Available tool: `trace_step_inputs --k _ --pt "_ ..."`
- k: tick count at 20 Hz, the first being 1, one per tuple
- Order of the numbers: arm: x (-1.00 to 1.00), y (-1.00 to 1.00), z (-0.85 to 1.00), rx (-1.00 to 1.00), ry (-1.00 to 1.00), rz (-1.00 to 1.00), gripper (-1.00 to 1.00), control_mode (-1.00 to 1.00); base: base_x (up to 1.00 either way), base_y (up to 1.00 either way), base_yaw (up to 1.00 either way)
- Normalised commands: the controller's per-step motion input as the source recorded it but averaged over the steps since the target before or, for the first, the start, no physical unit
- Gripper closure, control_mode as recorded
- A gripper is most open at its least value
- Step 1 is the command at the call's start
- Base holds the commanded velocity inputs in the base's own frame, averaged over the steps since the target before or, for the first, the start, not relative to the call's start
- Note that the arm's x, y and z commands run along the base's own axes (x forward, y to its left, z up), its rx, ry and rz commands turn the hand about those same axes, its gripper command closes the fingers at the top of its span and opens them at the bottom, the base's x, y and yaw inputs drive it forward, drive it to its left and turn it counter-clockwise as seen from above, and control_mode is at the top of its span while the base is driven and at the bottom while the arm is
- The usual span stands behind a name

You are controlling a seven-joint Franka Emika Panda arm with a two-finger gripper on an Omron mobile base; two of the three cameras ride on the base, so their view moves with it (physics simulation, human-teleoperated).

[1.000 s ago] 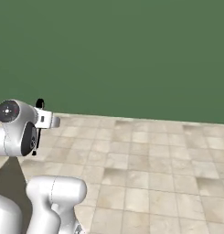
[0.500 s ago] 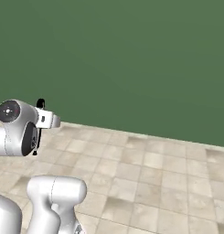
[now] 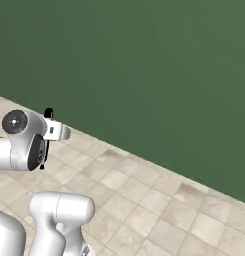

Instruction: Take the tongs from the drawer on the left and place them on the dining counter next to the tray containing the kebab skewer.

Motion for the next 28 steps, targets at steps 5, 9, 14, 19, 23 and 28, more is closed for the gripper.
trace_step_inputs --k 5,9,14,19,23,28 --pt "0.0 0.0 0.0 0.0 0.0 0.0 1.0 1.0 0.89 0.0 0.65" --pt "0.0 0.0 0.0 0.0 0.0 0.0 1.0 1.0 0.96 0.0 0.62" --pt "0.0 0.0 0.0 0.0 0.0 0.0 1.0 1.0 1.0 0.0 0.57" --pt "0.0 0.0 0.0 0.0 0.0 0.0 1.0 1.0 1.0 0.03 0.45" --pt "0.0 0.0 0.0 0.0 0.0 0.0 1.0 1.0 1.0 0.21 0.28" --pt "0.0 0.0 0.0 0.0 0.0 0.0 1.0 1.0 1.0 0.33 0.19"
